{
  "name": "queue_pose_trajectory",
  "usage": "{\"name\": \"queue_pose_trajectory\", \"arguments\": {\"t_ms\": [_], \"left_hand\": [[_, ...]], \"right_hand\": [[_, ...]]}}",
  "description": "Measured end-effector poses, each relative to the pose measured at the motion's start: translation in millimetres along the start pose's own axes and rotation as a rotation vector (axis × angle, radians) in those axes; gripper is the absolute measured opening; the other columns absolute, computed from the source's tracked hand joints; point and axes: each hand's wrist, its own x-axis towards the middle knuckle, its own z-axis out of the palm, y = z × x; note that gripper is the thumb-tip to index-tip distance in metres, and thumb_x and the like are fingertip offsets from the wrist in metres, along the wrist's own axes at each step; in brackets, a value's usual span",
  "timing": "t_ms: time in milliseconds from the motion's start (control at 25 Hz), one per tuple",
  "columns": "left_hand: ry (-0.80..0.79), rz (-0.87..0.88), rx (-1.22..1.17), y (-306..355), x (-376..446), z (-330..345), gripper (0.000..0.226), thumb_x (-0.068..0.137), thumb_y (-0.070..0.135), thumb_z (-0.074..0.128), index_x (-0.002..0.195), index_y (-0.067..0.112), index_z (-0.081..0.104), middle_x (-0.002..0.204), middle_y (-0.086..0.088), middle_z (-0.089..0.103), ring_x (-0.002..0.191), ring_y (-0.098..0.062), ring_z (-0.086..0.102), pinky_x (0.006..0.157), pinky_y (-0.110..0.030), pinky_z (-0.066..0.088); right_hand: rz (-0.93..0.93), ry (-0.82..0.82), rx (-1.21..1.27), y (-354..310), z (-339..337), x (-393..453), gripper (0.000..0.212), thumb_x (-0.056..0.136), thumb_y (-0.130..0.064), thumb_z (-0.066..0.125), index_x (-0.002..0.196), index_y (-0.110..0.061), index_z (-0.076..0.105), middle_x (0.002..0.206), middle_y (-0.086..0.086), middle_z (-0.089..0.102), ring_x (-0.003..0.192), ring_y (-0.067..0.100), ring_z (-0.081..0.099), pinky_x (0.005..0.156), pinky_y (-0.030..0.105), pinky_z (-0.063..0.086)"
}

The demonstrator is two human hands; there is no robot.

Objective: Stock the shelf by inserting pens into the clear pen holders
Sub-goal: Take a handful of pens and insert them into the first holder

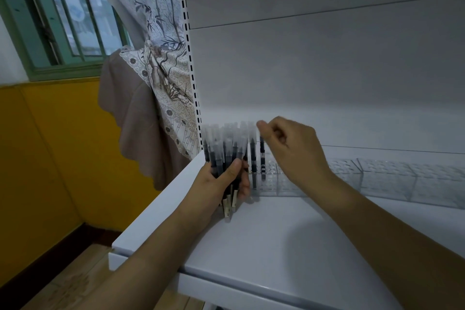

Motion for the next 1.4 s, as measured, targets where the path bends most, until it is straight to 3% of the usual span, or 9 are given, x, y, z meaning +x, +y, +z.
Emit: {"name": "queue_pose_trajectory", "arguments": {"t_ms": [80,160,320,440,680,800,1000,1240,1400], "left_hand": [[0.016,0.011,-0.034,0.1,0.4,0.1,0.027,0.092,0.027,0.056,0.094,0.002,0.065,0.075,-0.014,0.065,0.064,-0.024,0.064,0.062,-0.029,0.055],[0.021,0.021,-0.064,0.3,0.1,3.1,0.028,0.093,0.023,0.054,0.097,-0.002,0.065,0.075,-0.015,0.068,0.065,-0.024,0.067,0.063,-0.030,0.057],[0.031,-0.006,-0.135,-0.8,0.9,7.3,0.028,0.093,0.019,0.054,0.104,-0.006,0.062,0.078,-0.019,0.070,0.067,-0.026,0.070,0.062,-0.031,0.059],[0.014,0.018,0.020,-0.7,0.8,3.5,0.032,0.090,0.031,0.055,0.100,0.003,0.065,0.071,-0.013,0.067,0.058,-0.022,0.063,0.058,-0.028,0.054],[0.012,0.027,0.193,0.2,-0.7,2.2,0.042,0.094,0.041,0.048,0.102,0.004,0.066,0.062,-0.006,0.061,0.049,-0.017,0.050,0.055,-0.029,0.045],[0.024,0.012,0.216,1.4,-0.6,4.3,0.044,0.094,0.043,0.046,0.099,0.003,0.064,0.064,-0.008,0.061,0.047,-0.017,0.049,0.050,-0.026,0.044],[-0.012,0.027,0.290,2.1,-2.1,4.4,0.055,0.103,0.039,0.039,0.069,0.000,0.058,0.053,-0.005,0.056,0.047,-0.018,0.049,0.053,-0.025,0.044],[-0.030,0.028,0.196,3.2,-2.9,4.5,0.037,0.095,0.039,0.048,0.085,0.006,0.061,0.066,-0.008,0.062,0.056,-0.019,0.059,0.056,-0.024,0.050],[-0.030,-0.010,0.124,2.7,-2.5,4.0,0.036,0.093,0.038,0.050,0.094,0.005,0.064,0.068,-0.007,0.064,0.057,-0.017,0.062,0.056,-0.022,0.051]], "right_hand": [[-0.060,-0.204,-0.001,-8.9,5.6,-6.1,0.041,0.091,-0.061,0.046,0.076,-0.025,0.061,0.069,-0.010,0.059,0.063,0.005,0.053,0.059,0.027,0.044],[-0.106,-0.261,-0.030,-10.7,14.3,-9.9,0.034,0.093,-0.053,0.053,0.074,-0.026,0.061,0.072,-0.010,0.058,0.065,0.005,0.052,0.061,0.028,0.042],[0.012,0.074,0.288,-15.2,2.1,-5.1,0.026,0.098,-0.033,0.054,0.085,-0.014,0.068,0.076,-0.007,0.065,0.060,0.008,0.054,0.057,0.026,0.047],[0.095,0.342,0.406,-10.5,-9.2,-0.4,0.024,0.103,-0.026,0.049,0.087,-0.011,0.058,0.072,-0.004,0.064,0.052,0.008,0.058,0.054,0.023,0.047],[0.008,0.116,0.147,1.5,-0.3,-3.4,0.020,0.104,-0.031,0.044,0.094,-0.016,0.053,0.074,-0.002,0.063,0.058,0.007,0.062,0.061,0.039,0.055],[-0.019,0.083,0.098,2.1,0.9,-1.0,0.022,0.104,-0.033,0.043,0.094,-0.015,0.052,0.073,-0.004,0.062,0.061,0.007,0.063,0.062,0.038,0.055],[0.005,0.071,0.124,2.4,1.4,-0.6,0.022,0.104,-0.032,0.044,0.093,-0.015,0.051,0.072,-0.004,0.062,0.061,0.005,0.063,0.063,0.040,0.055],[-0.027,-0.077,-0.019,7.2,12.0,-2.6,0.026,0.100,-0.039,0.051,0.094,-0.014,0.058,0.078,-0.005,0.063,0.067,0.013,0.062,0.067,0.041,0.054],[0.020,-0.134,-0.139,18.4,13.6,0.4,0.032,0.098,-0.042,0.055,0.081,-0.016,0.058,0.070,0.000,0.064,0.066,0.020,0.062,0.063,0.038,0.052]]}}
